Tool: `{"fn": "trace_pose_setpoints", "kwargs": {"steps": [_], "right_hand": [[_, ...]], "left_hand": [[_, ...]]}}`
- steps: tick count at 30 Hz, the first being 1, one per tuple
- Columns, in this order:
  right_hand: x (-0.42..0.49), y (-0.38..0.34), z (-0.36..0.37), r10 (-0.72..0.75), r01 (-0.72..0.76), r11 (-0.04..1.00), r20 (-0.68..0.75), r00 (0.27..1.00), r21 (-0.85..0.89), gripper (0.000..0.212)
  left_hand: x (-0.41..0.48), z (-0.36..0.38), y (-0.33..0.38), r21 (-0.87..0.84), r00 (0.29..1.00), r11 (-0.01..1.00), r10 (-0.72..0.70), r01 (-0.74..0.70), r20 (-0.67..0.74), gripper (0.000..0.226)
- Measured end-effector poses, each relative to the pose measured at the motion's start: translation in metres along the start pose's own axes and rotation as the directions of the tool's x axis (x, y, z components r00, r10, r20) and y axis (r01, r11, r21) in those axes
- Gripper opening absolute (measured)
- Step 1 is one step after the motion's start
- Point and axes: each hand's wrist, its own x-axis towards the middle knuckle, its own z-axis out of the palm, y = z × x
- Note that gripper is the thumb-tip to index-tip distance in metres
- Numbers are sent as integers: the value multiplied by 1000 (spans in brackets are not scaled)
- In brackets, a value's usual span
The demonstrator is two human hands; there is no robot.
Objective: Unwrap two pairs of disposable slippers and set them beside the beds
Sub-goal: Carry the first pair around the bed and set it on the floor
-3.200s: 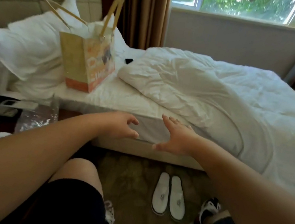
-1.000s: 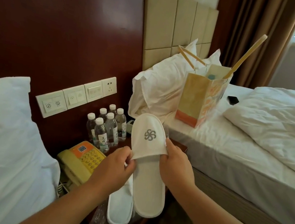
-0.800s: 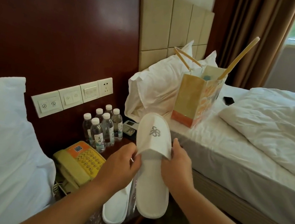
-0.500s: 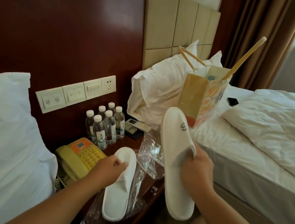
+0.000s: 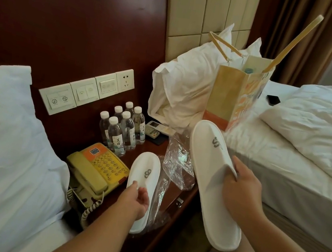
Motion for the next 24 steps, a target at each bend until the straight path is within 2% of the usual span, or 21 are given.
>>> {"fn": "trace_pose_setpoints", "kwargs": {"steps": [4,9,11,14,19,24], "right_hand": [[3,5,1,-7,7,1000,1,1000,1,51],[1,11,5,-2,2,1000,16,1000,16,47],[0,12,8,-1,0,1000,25,1000,16,47],[-2,10,11,11,-12,999,35,999,30,48],[-4,6,19,9,-14,998,68,998,69,49],[-6,1,24,34,-45,991,85,996,129,49]], "left_hand": [[7,2,7,-25,999,999,41,-42,-27,27],[13,1,13,128,992,985,119,-114,-31,3],[10,6,16,181,988,973,150,-140,-41,4],[-3,18,17,209,979,960,200,-187,-44,20],[-16,30,15,294,972,927,213,-233,98,17],[-35,41,16,129,966,969,186,-210,181,20]]}}
